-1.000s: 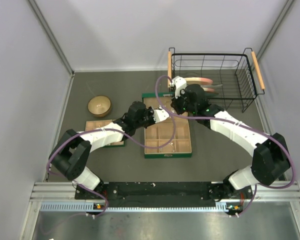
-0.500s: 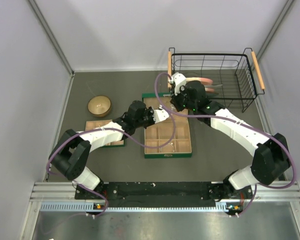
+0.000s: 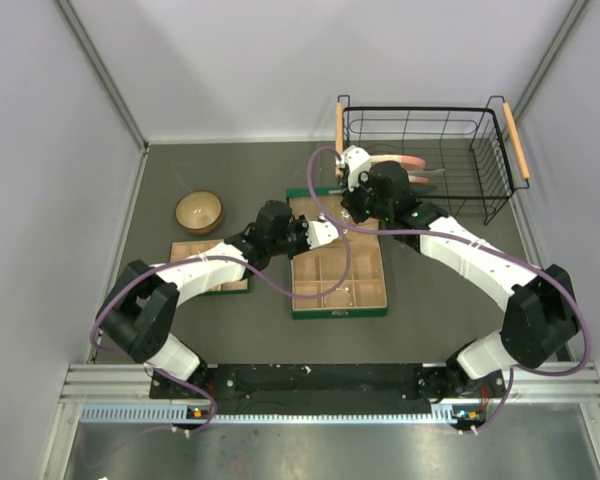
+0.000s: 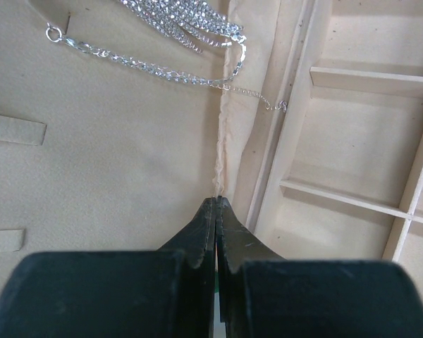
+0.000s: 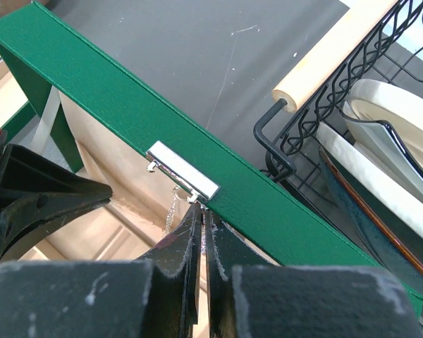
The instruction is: Organize the mixed jewelry
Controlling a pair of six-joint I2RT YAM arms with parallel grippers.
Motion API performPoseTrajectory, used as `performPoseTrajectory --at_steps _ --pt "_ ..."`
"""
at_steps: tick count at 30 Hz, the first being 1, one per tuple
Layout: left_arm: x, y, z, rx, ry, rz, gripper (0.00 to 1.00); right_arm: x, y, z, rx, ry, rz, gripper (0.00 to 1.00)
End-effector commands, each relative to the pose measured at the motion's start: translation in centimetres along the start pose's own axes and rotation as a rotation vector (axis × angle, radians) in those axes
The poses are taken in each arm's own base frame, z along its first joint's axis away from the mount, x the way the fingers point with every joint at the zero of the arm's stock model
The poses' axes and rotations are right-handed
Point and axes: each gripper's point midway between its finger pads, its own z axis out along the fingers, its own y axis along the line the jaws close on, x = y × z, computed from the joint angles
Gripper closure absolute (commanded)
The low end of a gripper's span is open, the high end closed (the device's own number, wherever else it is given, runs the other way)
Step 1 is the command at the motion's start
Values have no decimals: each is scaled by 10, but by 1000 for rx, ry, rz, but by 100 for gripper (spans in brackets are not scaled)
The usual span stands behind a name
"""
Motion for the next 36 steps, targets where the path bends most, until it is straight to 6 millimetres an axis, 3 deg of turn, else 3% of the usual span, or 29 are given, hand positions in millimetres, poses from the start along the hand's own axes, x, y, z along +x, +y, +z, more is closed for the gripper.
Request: performPoseTrajectory --at_steps 1,25,32,36 --pt "-22 -24 -2 114 -63 1 100 -51 -2 -9 12 -130 -21 100" --pt "-14 -30 11 135 -32 -9 100 -77 0 -37 3 -176 -3 100" --pt "-15 -31 12 142 -34 -8 100 -77 0 -38 -1 -175 1 100" --pt "-16 -31 12 142 -34 -10 100 -68 1 -33 -6 -157 -4 100"
